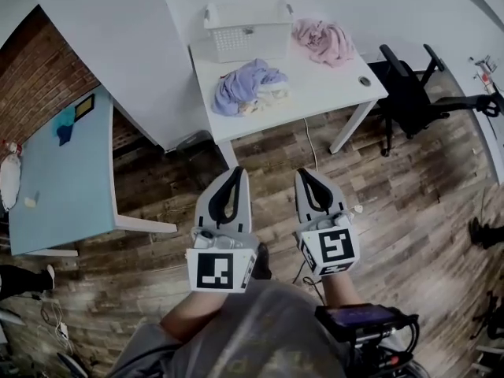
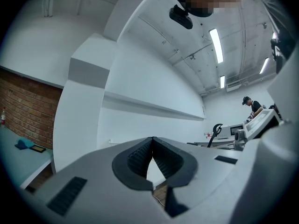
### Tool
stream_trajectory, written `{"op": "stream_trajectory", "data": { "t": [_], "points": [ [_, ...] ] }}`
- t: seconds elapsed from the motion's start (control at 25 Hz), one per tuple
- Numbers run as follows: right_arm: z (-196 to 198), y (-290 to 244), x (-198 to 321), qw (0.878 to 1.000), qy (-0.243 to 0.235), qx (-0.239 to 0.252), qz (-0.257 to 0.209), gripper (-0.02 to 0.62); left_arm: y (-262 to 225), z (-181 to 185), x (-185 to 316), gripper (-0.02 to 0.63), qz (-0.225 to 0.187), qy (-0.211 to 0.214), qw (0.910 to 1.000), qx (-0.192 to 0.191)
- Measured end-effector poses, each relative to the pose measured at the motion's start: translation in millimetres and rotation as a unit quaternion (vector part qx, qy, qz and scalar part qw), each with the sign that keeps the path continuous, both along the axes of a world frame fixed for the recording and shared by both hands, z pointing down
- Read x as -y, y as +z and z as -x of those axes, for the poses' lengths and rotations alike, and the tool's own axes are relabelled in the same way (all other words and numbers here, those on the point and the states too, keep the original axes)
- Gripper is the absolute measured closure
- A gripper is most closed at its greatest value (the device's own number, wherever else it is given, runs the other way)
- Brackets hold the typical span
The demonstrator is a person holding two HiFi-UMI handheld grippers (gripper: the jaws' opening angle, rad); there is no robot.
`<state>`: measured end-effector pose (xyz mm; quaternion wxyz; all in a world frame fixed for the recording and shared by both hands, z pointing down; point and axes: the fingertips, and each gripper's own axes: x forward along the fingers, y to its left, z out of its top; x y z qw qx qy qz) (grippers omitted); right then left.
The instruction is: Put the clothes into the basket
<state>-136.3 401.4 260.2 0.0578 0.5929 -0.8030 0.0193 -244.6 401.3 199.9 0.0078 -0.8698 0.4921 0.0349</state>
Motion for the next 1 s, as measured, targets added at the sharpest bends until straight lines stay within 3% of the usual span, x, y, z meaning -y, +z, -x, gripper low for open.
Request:
{"op": "stream_trajectory", "data": {
  "t": [0.44, 0.68, 1.0],
  "points": [
    [-6.5, -29.1, 77.5, 0.999, 0.002, -0.017, -0.032, 0.588, -19.7, 1.1, 75.0, 0.597, -0.030, -0.002, 0.9995, -0.008],
    [-20.0, -23.9, 102.9, 0.999, 0.003, -0.022, -0.025, 0.587, -10.5, -10.7, 100.8, 0.597, -0.021, -0.003, 0.9998, -0.006],
    [-40.9, 1.3, 160.4, 0.999, -0.033, -0.013, -0.003, 0.586, 13.4, -34.9, 152.7, 0.597, 0.004, -0.037, 0.9992, 0.013]
  ]
}}
